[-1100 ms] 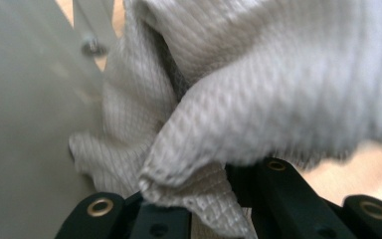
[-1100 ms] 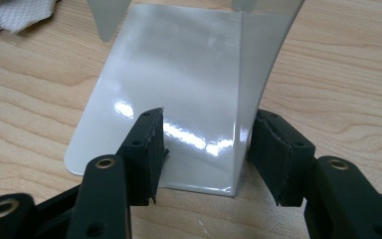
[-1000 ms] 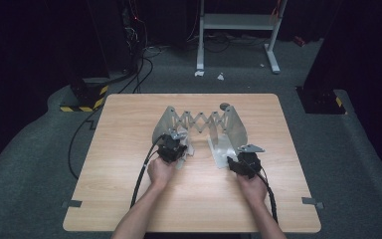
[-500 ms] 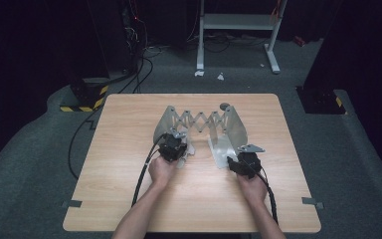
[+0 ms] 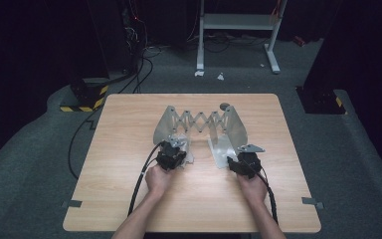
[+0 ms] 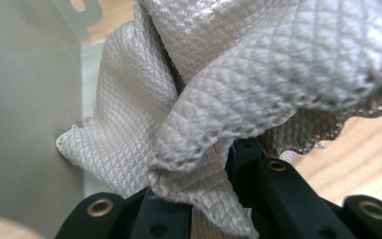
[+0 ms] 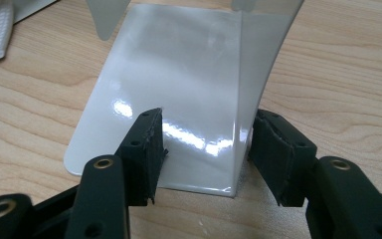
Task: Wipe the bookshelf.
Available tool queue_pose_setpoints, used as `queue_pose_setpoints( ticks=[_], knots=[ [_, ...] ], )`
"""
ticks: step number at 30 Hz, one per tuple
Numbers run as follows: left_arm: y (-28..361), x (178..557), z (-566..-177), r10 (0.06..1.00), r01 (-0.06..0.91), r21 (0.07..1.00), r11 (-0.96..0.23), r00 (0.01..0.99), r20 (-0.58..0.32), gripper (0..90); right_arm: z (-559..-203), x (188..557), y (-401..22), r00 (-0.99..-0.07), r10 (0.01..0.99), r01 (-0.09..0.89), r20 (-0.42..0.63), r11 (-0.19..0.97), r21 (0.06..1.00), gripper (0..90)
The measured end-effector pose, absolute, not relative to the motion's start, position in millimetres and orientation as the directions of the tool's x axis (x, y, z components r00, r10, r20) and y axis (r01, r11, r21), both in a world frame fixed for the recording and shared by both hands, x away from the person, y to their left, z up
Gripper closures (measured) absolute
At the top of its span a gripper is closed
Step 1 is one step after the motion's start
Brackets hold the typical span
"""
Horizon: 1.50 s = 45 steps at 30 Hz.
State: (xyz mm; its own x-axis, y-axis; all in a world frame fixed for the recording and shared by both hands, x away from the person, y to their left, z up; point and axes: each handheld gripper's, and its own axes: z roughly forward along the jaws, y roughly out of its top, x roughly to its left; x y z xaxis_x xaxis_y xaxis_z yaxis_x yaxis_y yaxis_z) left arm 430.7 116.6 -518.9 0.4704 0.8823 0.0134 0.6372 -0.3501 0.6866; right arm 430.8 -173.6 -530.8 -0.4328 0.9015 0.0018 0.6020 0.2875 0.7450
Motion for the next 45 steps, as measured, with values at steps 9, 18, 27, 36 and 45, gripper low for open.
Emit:
queue_pose_setpoints(
  ticks=[9,18,27,36,45],
  knots=[
    [122.5,412.8,-519.4,0.881,0.636,0.686,-0.353,0.472,0.016,81.4,-530.7,430.8,-173.6,-0.433,0.901,0.602,0.003,0.287,0.745,46.5],
    [127.5,415.8,-521.4,0.894,0.640,0.701,-0.315,0.449,-0.008,81.3,-530.8,430.9,-173.7,-0.436,0.900,0.600,0.000,0.290,0.745,46.4],
    [138.7,409.1,-520.5,0.896,0.643,0.689,-0.336,0.443,0.023,81.3,-530.7,430.8,-173.7,-0.432,0.902,0.603,0.004,0.286,0.744,45.9],
    [142.3,411.5,-519.7,0.904,0.654,0.680,-0.331,0.426,0.031,81.3,-530.8,430.9,-173.6,-0.433,0.901,0.601,-0.001,0.289,0.745,45.9],
    [154.6,412.2,-520.7,0.932,0.672,0.688,-0.272,0.361,0.015,81.2,-530.7,430.7,-173.3,-0.436,0.900,0.600,-0.001,0.292,0.745,45.8]
  ],
)
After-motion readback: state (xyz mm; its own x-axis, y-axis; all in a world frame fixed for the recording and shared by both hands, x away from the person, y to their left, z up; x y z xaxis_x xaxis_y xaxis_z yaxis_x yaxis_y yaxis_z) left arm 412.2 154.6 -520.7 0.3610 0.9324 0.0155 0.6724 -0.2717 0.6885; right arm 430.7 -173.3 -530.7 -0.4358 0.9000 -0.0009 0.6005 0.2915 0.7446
